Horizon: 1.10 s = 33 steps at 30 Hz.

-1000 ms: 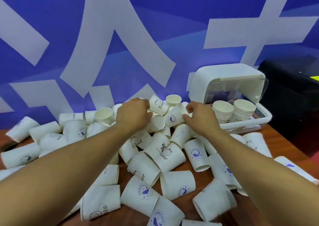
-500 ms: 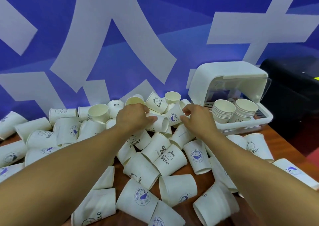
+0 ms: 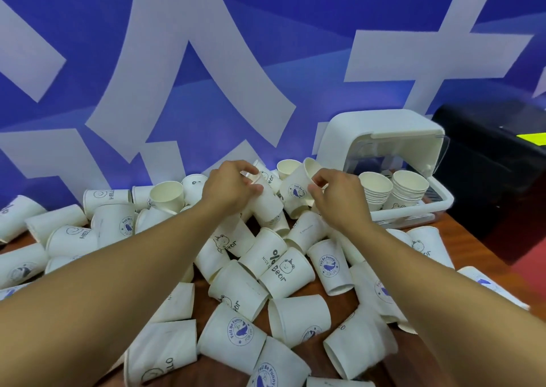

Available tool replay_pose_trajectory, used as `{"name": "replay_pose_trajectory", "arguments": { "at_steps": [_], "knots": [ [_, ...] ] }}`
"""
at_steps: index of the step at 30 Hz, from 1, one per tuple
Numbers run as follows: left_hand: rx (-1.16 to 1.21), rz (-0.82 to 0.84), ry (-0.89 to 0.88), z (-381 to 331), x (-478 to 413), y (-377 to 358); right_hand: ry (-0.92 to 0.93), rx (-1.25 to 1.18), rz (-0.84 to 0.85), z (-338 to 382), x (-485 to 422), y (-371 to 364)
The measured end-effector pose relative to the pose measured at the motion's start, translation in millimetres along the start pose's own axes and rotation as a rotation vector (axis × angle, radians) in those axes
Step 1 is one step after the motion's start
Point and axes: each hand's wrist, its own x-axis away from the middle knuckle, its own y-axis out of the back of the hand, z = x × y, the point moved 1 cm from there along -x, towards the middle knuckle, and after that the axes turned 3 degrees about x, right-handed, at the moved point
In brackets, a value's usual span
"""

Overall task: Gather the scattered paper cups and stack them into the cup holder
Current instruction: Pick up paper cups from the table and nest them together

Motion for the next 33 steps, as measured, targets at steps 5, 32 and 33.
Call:
{"name": "replay_pose_trajectory", "arguments": {
  "at_steps": [5,32,33],
  "knots": [
    [0.037,-0.137,-0.097,-30,11,13,0.046,-0.019,-0.154,-1,1,42],
    [-0.322,-0.160,-0.609,-165,3,-130,-0.017,0.414,-0.266,-143,-10,124],
    [-0.337,-0.159,-0.616,-164,4,-133,-0.015,0.418,-0.255,-146,-12,121]
  ]
}}
